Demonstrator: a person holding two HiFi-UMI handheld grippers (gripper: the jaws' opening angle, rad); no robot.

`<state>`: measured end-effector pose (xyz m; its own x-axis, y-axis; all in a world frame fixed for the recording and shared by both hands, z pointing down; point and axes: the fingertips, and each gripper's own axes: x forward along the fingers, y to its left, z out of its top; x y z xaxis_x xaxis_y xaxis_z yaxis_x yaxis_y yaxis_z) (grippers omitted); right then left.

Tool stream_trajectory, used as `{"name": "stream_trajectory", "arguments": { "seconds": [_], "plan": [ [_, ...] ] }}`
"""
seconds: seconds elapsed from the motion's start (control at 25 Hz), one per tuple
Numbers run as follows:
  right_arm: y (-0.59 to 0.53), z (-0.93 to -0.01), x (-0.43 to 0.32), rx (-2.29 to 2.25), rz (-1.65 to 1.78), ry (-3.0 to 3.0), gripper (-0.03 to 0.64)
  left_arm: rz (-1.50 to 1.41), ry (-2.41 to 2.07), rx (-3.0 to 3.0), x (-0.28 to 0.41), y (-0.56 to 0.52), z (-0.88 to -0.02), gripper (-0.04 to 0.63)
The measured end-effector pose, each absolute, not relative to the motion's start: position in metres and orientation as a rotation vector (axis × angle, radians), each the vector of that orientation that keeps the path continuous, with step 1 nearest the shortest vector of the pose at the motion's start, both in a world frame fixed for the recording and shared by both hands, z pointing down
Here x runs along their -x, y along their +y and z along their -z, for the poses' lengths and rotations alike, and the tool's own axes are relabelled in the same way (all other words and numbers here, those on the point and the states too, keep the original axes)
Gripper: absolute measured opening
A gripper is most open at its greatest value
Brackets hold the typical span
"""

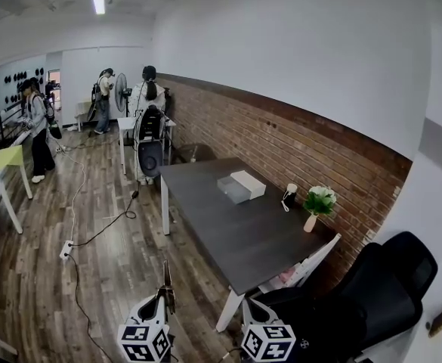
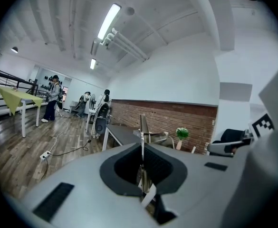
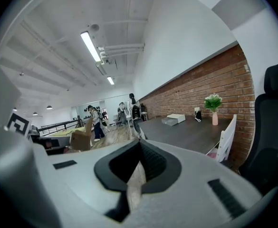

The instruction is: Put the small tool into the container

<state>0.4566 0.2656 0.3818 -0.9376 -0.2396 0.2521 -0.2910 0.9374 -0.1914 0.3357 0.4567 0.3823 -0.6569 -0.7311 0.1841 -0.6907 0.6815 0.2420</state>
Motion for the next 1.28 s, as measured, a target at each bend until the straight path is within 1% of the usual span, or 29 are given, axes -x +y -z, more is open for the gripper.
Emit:
{"name": "stream_trajectory", "arguments": {
  "seconds": [0.24, 0.36, 0.56, 0.92, 1.28],
  "plan": [
    [0.240, -0.394, -0.417, -0.422, -0.352, -2.855, 0.002, 0.194, -2.613, -1.153, -0.296, 0.429, -0.391, 0.006],
    [0.224, -0.393, -0.387, -0.419, -0.379, -2.879, 0.002, 0.192, -2.612, -1.136, -0.272, 0.414, -0.381, 0.005],
    [0.188, -0.387, -0.321, -0.414, -0.407, -2.917, 0.002, 0.178, -2.624, -1.153, -0.209, 0.378, -0.391, 0.006],
    [0.113, -0.387, -0.212, -0.396, -0.442, -2.898, 0.002, 0.144, -2.650, -1.176, -0.109, 0.306, -0.374, 0.005],
    [0.049, -0.391, -0.135, -0.432, -0.425, -2.866, 0.002, 0.144, -2.635, -1.185, -0.025, 0.243, -0.380, 0.005]
  ]
}}
